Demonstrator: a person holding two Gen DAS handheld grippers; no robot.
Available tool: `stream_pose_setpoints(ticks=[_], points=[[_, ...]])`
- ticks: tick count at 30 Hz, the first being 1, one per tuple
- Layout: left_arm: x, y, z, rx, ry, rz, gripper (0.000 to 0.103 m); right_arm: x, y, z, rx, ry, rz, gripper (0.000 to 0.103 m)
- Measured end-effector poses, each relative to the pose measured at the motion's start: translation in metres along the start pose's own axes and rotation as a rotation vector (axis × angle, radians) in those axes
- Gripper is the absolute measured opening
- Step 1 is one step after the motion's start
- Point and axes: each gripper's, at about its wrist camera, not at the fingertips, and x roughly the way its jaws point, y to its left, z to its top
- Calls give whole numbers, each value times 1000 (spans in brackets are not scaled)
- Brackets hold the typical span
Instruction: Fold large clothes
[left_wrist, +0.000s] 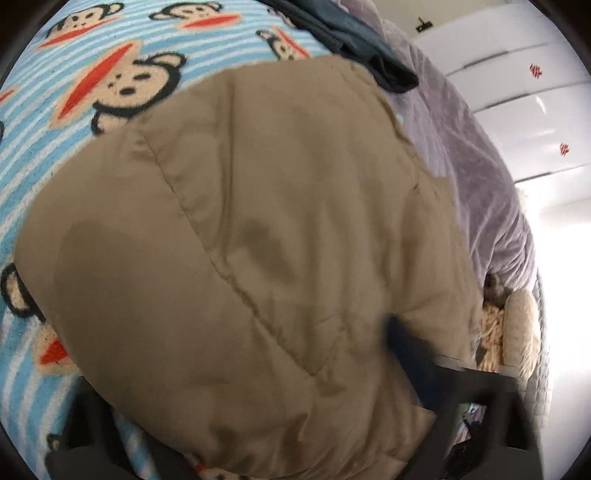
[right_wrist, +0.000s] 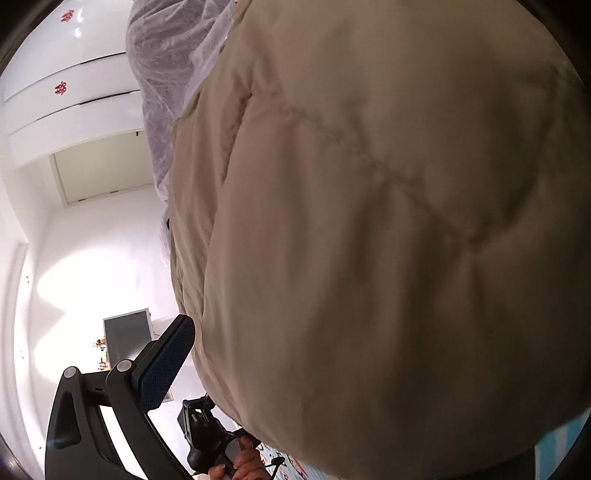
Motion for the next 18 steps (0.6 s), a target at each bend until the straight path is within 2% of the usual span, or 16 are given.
stream_pose_setpoints(ticks=[1,2,3,4,7,10,18], points=[[0,-4,1,0,3,-20,52,-1,0,0,5,1,0,100],[-3,-8,1,7,3,-43,36,-2,0,0,18,2,1,94],[-7,-10,1,23,1,-58,28,-3,-2,0,34,3,-12,72],[-12,-14,1,48,-2,-67,25,-4,-4,0,53,11,-22,55],[-29,-28,-2,141,-10,-88,21,-8,-9,-2,88,22,24,34],[-48,-37,-7,216,-15,-85,21,-17,0,-6,44,31,39,28],[-102,-33,-41,298,-4,-51,21,-47,7,-40,-16,85,19,27]])
